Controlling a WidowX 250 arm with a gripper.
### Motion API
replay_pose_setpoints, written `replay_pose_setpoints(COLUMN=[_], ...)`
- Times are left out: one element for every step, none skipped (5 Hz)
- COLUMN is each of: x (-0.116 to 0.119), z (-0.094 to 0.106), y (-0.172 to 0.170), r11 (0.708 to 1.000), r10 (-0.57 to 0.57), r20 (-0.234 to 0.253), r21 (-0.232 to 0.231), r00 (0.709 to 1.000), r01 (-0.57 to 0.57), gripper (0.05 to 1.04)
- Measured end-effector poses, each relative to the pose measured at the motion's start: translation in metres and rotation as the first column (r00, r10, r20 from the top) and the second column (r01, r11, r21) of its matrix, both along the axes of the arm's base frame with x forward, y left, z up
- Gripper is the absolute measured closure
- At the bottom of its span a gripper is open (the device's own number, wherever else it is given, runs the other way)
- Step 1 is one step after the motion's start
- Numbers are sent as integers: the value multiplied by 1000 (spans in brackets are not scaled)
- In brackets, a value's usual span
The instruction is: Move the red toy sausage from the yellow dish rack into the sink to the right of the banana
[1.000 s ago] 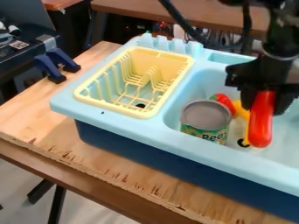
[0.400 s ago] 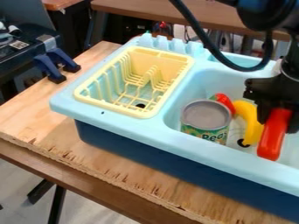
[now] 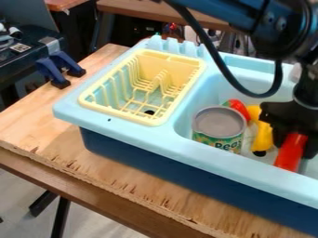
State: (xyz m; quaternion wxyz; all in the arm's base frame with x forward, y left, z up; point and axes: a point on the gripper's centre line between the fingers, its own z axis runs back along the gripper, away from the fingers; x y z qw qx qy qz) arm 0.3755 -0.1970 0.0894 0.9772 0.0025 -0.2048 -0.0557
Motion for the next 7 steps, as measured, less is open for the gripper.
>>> replay_pose_setpoints(x=[11, 11, 13, 13, -11, -18, -24], z=[1, 0, 0, 0, 32, 91, 105], y=[-6, -4, -4, -5, 16, 25, 31], r11=[997, 990, 991, 996, 996, 986, 988], r10=[-80, -130, -125, -89, -57, -20, -4], r20=[-12, -48, -35, 17, 87, 182, 157], r21=[24, 41, 34, -9, -67, -162, -151], r00=[997, 990, 992, 996, 995, 983, 988], r01=[80, 132, 126, 89, 63, 50, 28], gripper=[458, 317, 102, 96, 94, 94, 94])
